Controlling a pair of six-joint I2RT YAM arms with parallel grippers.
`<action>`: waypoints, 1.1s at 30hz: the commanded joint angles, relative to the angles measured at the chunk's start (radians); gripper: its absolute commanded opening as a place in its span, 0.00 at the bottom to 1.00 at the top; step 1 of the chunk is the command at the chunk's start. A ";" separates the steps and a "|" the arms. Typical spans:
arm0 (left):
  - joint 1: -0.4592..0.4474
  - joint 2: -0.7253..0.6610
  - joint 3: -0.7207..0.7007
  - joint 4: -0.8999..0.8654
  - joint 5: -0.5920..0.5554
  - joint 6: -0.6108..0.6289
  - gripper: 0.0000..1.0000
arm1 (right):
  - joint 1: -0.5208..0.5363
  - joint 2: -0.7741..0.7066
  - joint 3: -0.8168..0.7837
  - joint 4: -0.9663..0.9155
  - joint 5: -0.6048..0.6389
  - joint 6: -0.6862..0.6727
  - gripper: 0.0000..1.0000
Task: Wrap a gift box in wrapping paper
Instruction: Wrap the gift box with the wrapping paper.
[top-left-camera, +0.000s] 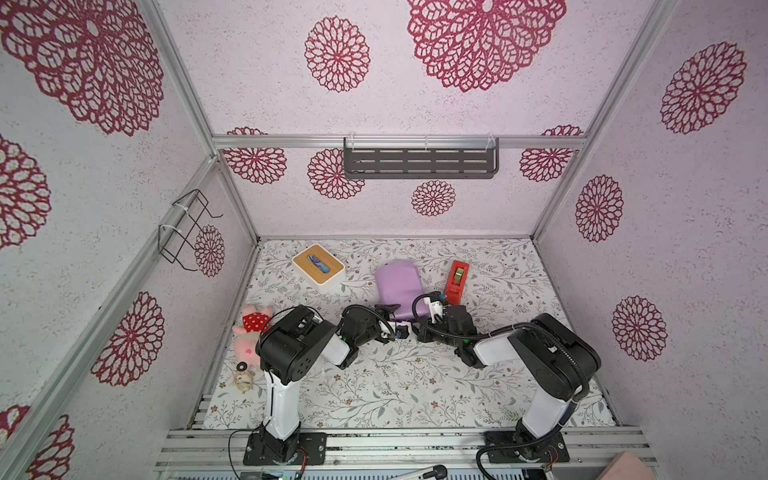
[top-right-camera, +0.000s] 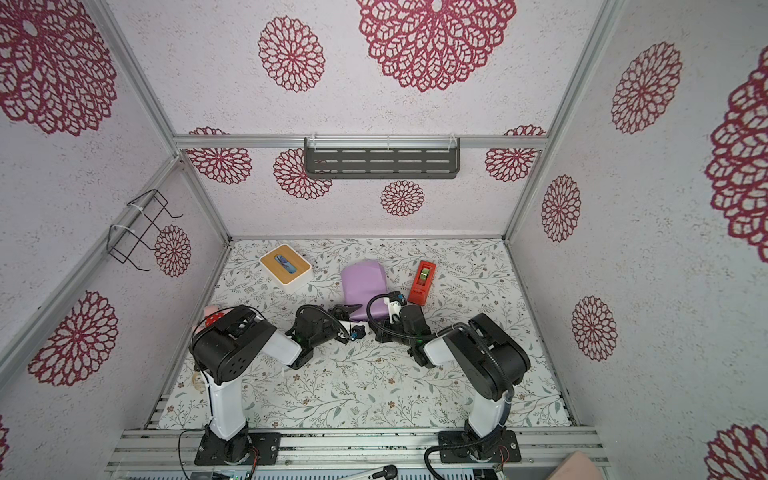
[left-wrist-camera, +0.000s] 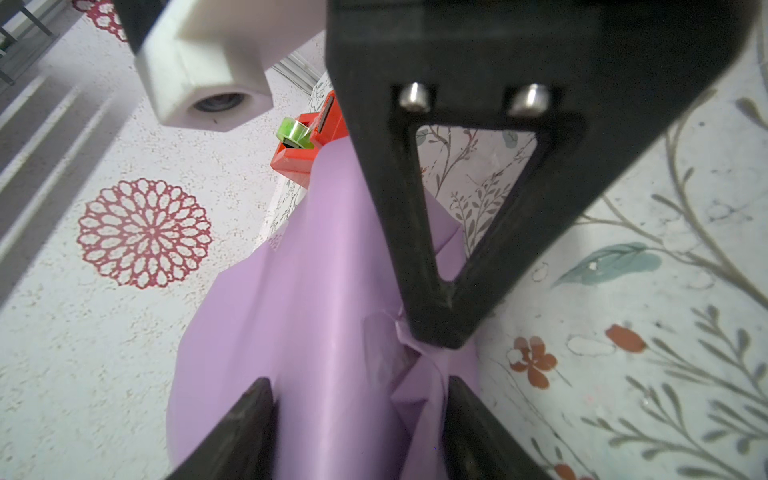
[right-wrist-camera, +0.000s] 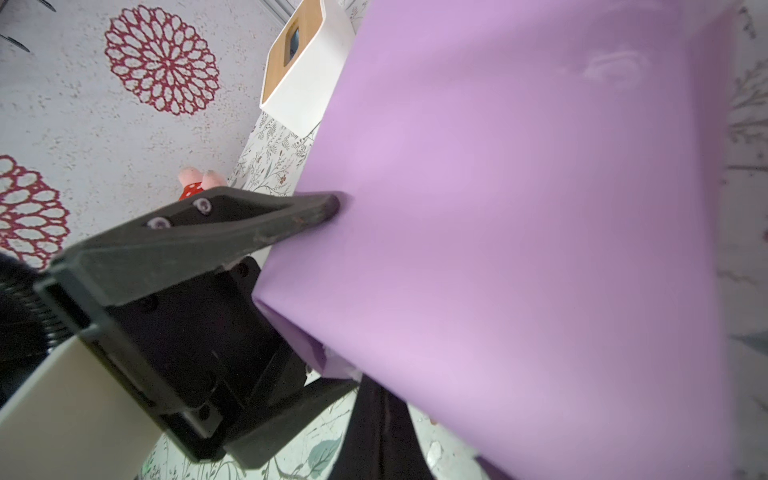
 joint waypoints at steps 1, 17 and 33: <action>-0.008 0.012 -0.003 -0.119 0.001 0.000 0.66 | 0.001 0.002 0.017 0.049 0.039 0.052 0.08; -0.009 0.012 -0.001 -0.118 0.004 0.000 0.66 | 0.003 -0.027 0.038 -0.023 0.054 0.063 0.19; -0.010 0.011 0.000 -0.120 0.001 0.000 0.66 | 0.005 -0.096 0.040 -0.117 0.070 0.012 0.25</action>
